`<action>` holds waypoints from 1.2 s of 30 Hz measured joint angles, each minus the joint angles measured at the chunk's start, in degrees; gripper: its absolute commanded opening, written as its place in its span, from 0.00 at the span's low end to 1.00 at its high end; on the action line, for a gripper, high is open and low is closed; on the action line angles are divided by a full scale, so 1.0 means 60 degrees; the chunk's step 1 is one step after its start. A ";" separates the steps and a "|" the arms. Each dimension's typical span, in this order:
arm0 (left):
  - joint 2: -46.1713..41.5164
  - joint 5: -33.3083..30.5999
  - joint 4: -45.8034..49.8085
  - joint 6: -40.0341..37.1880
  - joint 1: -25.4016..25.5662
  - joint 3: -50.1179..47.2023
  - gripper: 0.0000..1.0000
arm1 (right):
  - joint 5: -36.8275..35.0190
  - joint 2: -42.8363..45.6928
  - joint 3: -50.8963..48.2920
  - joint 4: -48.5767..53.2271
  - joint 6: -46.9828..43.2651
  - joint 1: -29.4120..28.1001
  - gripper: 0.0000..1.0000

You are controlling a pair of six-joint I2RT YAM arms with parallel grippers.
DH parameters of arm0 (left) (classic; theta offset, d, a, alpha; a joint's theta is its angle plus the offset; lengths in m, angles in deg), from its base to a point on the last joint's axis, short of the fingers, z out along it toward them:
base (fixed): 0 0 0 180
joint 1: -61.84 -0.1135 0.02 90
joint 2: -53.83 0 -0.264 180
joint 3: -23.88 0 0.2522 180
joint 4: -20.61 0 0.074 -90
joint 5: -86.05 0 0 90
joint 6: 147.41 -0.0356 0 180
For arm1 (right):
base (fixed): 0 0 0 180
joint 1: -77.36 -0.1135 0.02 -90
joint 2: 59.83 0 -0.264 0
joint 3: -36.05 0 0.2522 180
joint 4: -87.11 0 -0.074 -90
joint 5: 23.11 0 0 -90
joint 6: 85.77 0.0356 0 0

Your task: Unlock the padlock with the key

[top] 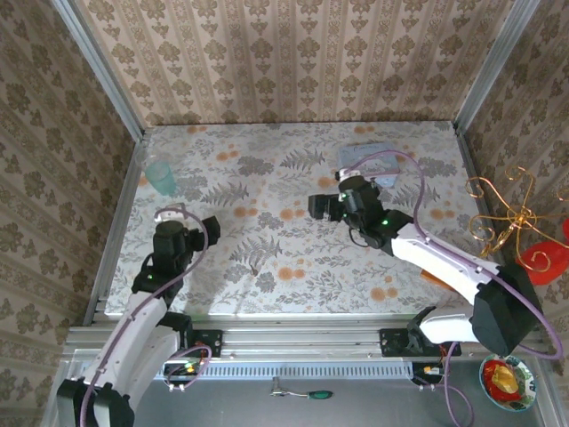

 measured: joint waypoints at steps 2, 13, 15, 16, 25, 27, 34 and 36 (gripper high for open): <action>-0.0492 0.0040 0.0022 0.0022 0.0095 -0.0419 1.00 | 0.0036 -0.0324 0.0361 0.0408 0.0273 -0.0557 0.96; -0.1676 -0.0015 0.0029 0.0277 0.0160 -0.1082 1.00 | 0.0466 -0.3297 0.2204 0.1989 0.2688 -0.3042 0.81; -0.1676 -0.0058 0.0029 0.0321 0.0160 -0.1082 1.00 | 0.0605 -0.3738 0.2397 0.2106 0.3158 -0.3330 0.69; -0.1676 -0.0109 0.0029 0.0346 0.0164 -0.1082 1.00 | 0.0710 -0.3952 0.2506 0.2124 0.3395 -0.3446 0.62; -0.2102 -0.0259 0.0244 0.0455 0.0219 -0.1082 1.00 | 0.1752 -0.5883 0.3603 0.1993 0.4452 -0.4029 0.36; -0.2335 -0.0266 0.0255 0.0455 0.0229 -0.1082 1.00 | 0.1865 -0.6087 0.3697 0.1971 0.4506 -0.4047 0.34; -0.2761 -0.0328 0.0379 0.0455 0.0229 -0.1082 1.00 | 0.1963 -0.6302 0.3825 0.1847 0.4736 -0.4091 0.27; -0.2769 -0.0321 0.0423 0.0455 0.0229 -0.1082 1.00 | 0.1960 -0.6400 0.3905 0.1843 0.4739 -0.4138 0.27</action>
